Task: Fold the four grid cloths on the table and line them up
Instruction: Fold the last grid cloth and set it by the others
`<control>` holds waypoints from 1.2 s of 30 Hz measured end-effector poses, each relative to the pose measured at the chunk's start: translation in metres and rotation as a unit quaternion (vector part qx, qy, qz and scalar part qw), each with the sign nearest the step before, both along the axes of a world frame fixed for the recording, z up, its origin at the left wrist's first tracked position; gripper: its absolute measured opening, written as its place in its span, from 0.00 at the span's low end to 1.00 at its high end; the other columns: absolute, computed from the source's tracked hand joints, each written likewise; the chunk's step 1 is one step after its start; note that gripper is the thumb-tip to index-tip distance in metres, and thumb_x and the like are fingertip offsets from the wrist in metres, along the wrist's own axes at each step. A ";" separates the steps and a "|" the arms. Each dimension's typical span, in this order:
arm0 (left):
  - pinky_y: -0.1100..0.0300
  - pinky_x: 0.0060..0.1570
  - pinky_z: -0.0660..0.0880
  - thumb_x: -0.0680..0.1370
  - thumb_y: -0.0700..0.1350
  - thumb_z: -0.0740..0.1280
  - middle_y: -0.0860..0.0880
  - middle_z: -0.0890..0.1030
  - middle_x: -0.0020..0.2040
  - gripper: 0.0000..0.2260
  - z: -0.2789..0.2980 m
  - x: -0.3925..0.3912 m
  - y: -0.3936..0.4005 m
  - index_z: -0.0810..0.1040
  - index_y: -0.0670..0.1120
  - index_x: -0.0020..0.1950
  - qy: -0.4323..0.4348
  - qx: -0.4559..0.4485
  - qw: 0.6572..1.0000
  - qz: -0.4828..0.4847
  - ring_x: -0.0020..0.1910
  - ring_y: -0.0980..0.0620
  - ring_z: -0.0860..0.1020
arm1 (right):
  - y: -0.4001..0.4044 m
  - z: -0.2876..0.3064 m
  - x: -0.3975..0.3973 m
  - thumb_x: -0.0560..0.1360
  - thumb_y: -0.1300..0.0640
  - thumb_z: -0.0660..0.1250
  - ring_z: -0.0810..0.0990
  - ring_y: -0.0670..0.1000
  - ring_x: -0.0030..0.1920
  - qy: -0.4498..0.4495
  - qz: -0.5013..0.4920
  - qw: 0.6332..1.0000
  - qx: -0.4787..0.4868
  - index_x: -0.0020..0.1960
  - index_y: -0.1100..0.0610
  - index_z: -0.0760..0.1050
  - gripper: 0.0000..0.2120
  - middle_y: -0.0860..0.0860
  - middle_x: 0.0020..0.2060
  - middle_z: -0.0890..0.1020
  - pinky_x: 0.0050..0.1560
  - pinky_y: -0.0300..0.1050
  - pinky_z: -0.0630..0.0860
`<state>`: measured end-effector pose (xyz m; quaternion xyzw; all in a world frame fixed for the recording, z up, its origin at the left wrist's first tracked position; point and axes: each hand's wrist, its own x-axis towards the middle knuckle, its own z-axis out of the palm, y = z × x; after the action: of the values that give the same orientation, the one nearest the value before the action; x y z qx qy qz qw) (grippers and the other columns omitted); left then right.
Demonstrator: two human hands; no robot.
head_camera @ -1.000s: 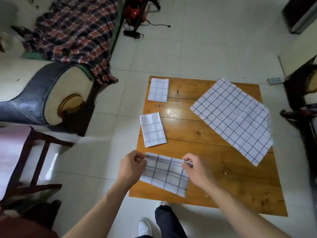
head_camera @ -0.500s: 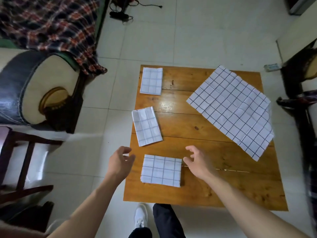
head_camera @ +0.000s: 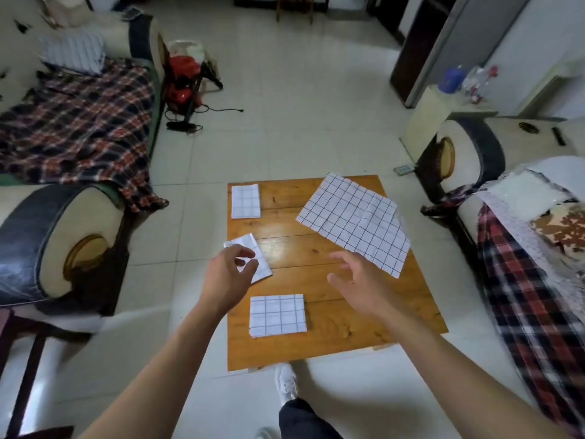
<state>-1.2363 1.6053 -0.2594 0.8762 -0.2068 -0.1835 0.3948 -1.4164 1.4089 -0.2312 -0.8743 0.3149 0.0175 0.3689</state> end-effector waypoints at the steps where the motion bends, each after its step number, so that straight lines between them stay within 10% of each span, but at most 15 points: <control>1: 0.56 0.49 0.77 0.79 0.47 0.68 0.57 0.80 0.52 0.05 0.007 -0.009 -0.005 0.79 0.52 0.54 -0.005 -0.010 1.000 -0.019 0.52 0.56 0.79 | 0.004 0.010 -0.015 0.78 0.48 0.65 0.71 0.42 0.64 -0.010 -0.013 1.000 -0.002 0.69 0.45 0.68 0.20 0.41 0.65 0.72 0.61 0.43 0.72; 19: 0.59 0.48 0.72 0.78 0.50 0.68 0.55 0.79 0.57 0.08 0.097 -0.241 -0.156 0.79 0.51 0.57 -0.142 -0.048 0.952 -0.265 0.53 0.58 0.76 | -0.060 0.092 -0.292 0.77 0.51 0.65 0.72 0.45 0.61 -0.091 -0.132 0.981 -0.111 0.69 0.50 0.70 0.20 0.47 0.64 0.74 0.58 0.38 0.68; 36: 0.58 0.49 0.72 0.78 0.48 0.70 0.53 0.79 0.56 0.07 0.120 -0.409 -0.333 0.79 0.51 0.55 -0.170 -0.044 0.947 -0.268 0.54 0.55 0.76 | -0.245 0.085 -0.484 0.78 0.49 0.65 0.70 0.46 0.66 -0.105 -0.144 0.976 -0.127 0.70 0.50 0.69 0.21 0.46 0.66 0.73 0.66 0.40 0.67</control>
<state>-1.6449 1.2719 -0.1393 0.7884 -0.5059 -0.1215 0.3283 -1.9002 1.1635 -0.1462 -0.8566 0.3963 -0.1683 0.2843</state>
